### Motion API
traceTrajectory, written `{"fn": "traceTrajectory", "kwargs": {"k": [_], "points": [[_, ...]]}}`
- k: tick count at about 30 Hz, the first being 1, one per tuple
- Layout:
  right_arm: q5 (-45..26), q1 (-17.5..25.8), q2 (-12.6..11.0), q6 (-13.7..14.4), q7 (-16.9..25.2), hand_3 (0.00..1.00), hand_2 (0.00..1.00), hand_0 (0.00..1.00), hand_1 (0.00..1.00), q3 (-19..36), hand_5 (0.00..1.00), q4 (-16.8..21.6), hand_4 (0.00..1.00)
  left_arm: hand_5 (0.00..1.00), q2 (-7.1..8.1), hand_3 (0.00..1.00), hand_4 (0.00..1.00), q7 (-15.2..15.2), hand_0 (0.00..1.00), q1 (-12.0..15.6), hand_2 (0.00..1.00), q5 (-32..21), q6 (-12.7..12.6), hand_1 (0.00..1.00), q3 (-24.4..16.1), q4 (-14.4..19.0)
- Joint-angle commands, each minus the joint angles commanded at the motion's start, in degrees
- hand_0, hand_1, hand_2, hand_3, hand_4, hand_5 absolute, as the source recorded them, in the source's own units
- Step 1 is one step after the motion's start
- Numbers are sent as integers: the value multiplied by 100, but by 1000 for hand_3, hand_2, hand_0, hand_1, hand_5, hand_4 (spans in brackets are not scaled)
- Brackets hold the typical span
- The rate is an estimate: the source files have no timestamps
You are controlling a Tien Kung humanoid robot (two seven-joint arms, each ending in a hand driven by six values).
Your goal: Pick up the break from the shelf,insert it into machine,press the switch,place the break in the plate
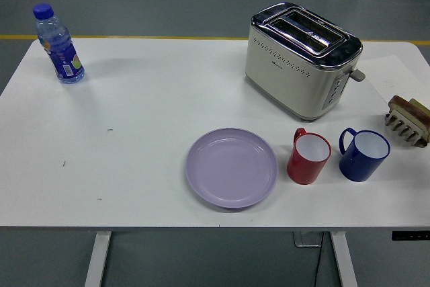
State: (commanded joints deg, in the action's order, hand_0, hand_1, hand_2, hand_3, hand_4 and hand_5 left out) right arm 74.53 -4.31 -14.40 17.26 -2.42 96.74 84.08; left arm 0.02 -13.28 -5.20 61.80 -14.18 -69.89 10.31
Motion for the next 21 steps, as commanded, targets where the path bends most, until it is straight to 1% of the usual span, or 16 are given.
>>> {"fn": "traceTrajectory", "kwargs": {"k": [1, 3, 5, 6, 11, 14, 17, 19, 21], "points": [[223, -27, -32, -86, -106, 840, 869, 911, 812, -73, 100, 30, 788, 879, 0, 609, 432, -1, 654, 0, 664, 8, -2, 617, -14, 0], [708, -58, -67, -171, -216, 840, 869, 911, 812, -146, 100, 60, 788, 879, 0, 609, 432, -3, 654, 0, 664, 14, -4, 617, -22, 0], [1192, -138, -149, -375, -468, 840, 869, 911, 812, -342, 100, 125, 788, 879, 2, 609, 432, -6, 654, 1, 664, 15, -5, 617, -19, 0], [1452, -177, -181, -465, -584, 867, 900, 953, 834, -428, 109, 150, 812, 879, 3, 610, 433, -6, 654, 3, 665, 12, -6, 617, -19, 0], [2622, -309, -282, -766, -952, 867, 900, 953, 834, -700, 109, 273, 812, 879, 6, 610, 433, -5, 654, 12, 665, -1, -9, 617, -9, 0], [3322, -390, -327, -1007, -1240, 861, 897, 955, 836, -883, 113, 348, 819, 878, 9, 610, 433, -9, 655, 19, 664, 12, -10, 617, -14, 0], [4067, -459, -333, -1075, -1394, 861, 897, 955, 836, -1055, 113, 385, 819, 878, 12, 610, 433, -12, 655, 26, 664, 18, -11, 617, -13, 0], [4551, -504, -327, -1121, -1486, 850, 889, 958, 833, -1154, 130, 393, 825, 878, 16, 610, 433, -10, 654, 33, 664, 19, -13, 617, -17, 0], [4912, -549, -322, -1179, -1596, 850, 889, 958, 833, -1245, 130, 384, 825, 878, 17, 610, 433, -10, 654, 36, 664, 27, -15, 617, -24, 0]]}}
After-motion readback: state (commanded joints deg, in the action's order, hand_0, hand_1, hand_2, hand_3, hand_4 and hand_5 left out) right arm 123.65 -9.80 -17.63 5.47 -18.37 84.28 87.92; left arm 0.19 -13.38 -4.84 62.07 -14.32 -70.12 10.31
